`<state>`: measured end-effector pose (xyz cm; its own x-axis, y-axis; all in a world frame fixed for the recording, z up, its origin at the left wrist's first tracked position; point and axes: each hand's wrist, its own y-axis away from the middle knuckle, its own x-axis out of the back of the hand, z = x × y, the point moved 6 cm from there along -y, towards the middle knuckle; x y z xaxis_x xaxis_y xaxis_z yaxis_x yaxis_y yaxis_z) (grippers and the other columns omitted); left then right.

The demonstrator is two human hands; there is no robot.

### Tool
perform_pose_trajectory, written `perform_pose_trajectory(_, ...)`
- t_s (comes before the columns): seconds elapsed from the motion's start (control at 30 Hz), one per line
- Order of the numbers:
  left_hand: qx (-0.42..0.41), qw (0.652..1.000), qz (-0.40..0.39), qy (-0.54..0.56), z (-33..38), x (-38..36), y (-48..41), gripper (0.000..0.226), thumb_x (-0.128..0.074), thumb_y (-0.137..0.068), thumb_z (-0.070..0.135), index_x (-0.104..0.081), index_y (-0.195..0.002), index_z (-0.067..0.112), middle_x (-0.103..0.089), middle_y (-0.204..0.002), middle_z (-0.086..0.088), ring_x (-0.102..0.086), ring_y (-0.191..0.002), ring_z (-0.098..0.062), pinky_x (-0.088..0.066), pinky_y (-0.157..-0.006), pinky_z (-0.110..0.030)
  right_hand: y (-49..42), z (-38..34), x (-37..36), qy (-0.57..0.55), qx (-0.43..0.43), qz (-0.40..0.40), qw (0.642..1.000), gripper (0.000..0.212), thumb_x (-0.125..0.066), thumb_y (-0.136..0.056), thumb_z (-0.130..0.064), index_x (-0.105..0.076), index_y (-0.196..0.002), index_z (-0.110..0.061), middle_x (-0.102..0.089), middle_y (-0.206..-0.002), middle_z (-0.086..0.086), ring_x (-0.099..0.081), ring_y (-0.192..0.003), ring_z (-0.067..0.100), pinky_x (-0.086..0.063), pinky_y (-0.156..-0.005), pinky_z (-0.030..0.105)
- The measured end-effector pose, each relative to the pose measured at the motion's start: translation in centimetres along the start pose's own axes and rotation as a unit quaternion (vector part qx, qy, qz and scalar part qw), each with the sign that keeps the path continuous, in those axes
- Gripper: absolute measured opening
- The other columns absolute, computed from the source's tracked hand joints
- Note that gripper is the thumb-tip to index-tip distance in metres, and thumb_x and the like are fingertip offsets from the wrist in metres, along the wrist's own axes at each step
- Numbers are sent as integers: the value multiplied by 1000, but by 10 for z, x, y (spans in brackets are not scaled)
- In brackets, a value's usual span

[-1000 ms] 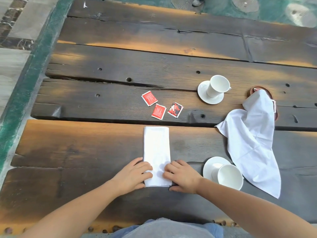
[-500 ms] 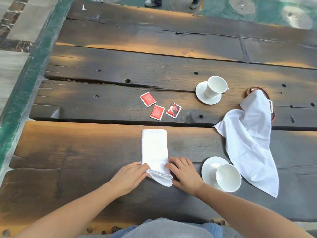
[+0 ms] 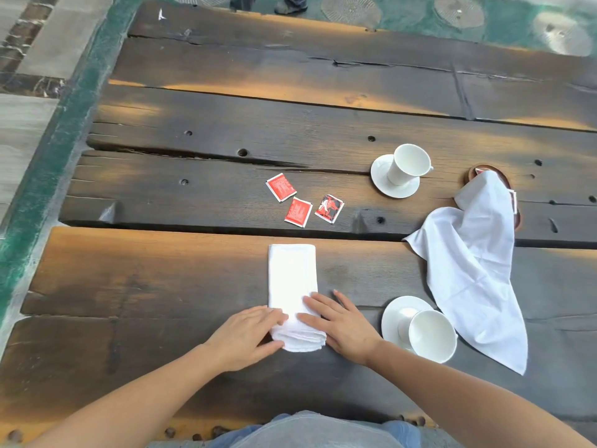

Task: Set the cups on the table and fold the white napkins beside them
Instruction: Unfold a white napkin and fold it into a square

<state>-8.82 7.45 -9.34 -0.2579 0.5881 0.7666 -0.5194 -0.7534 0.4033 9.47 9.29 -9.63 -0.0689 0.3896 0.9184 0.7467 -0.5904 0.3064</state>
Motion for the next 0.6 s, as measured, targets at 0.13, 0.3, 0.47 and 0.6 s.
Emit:
perform_pose_trajectory(0.13, -36, 998, -22, -44, -2, -7, 1, 86, -42, -76, 76, -19, -147, 34, -13, -157, 15, -10, -145, -5, -2, -121, -34, -2, 0, 1, -45, -3, 0, 999, 55, -46, -93, -13, -36, -144, -31, -29, -156, 2, -20, -146, 23, -6, -116, 50)
perform_pose_trajectory(0.3, -33, 996, 19, -75, 3, -4, -6, 55, -49, -95, 35, -28, -145, 32, -9, -159, 10, 1, -147, -8, 17, -114, -34, -3, 1, 6, -87, -7, 14, 996, 51, -42, -94, -13, -40, -143, -26, -34, -154, 2, -23, -145, 23, -3, -118, 44)
perform_pose_trajectory(0.47, -18, 997, 76, -16, 7, 5, -11, 45, -44, -96, 12, -46, -137, 31, -30, -153, 10, -16, -145, -7, 8, -117, -27, -5, 6, 13, -110, -30, 27, 993, 53, -29, -91, -29, -42, -142, -20, -39, -151, -1, -27, -144, 16, -9, -120, 37)
perform_pose_trajectory(0.6, -24, 989, 138, 52, 10, 27, -13, 32, -50, -94, 17, -62, -121, 26, -63, -128, 6, -55, -121, -14, -37, -107, -31, -12, 17, 25, -144, -58, 72, 985, 35, -49, -87, -15, -62, -120, -18, -59, -134, 3, -48, -131, 20, -27, -114, 38)
